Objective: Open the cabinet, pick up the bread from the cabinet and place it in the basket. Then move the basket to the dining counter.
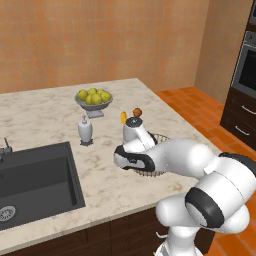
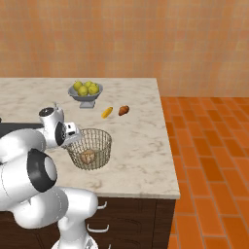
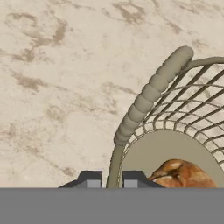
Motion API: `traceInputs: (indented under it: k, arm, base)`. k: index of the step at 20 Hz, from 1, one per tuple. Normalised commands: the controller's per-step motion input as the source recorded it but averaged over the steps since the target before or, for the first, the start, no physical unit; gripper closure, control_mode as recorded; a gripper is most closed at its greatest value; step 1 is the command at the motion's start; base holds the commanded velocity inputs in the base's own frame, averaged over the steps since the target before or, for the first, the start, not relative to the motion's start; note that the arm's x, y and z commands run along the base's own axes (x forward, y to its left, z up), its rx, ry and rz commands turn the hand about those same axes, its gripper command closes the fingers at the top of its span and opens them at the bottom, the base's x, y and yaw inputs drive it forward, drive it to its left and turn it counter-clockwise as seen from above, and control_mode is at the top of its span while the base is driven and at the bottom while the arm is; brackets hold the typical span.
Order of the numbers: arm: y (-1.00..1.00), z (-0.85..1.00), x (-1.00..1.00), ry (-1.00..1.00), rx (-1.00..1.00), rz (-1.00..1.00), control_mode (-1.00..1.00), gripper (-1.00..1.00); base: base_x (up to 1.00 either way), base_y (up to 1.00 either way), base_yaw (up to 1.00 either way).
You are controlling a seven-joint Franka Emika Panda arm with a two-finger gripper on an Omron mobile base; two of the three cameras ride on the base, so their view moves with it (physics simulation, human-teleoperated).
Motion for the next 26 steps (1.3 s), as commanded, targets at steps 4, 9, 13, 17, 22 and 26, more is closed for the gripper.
traceInputs:
  k: [4,9,13,17,22,26]
  arm:
    - [0.11,-0.34,0.01,0.09,0.0,0.0,-1.0,-1.0]
    - [0.0,0.01,-0.03,0.01,0.0,0.0,-1.0,-1.0]
    - [0.0,0.54,-0.37,-0.03,-0.03,-0.02,-1.0,-1.0]
    - [-0.11,0.89,-0.85,-0.16,0.0,-0.05,-1.0,-1.0]
    - [-0.33,0.99,-1.0,-0.27,0.11,-0.01,-1.0,-1.0]
    - [-0.08,1.0,-0.9,-0.36,0.07,0.0,-1.0,-1.0]
  base:
    - [0.0,0.0,0.0]
    - [0.0,0.0,0.0]
    - [0.0,0.0,0.0]
    - [0.0,0.0,0.0]
    - [0.0,0.0,0.0]
    - [0.0,0.0,0.0]
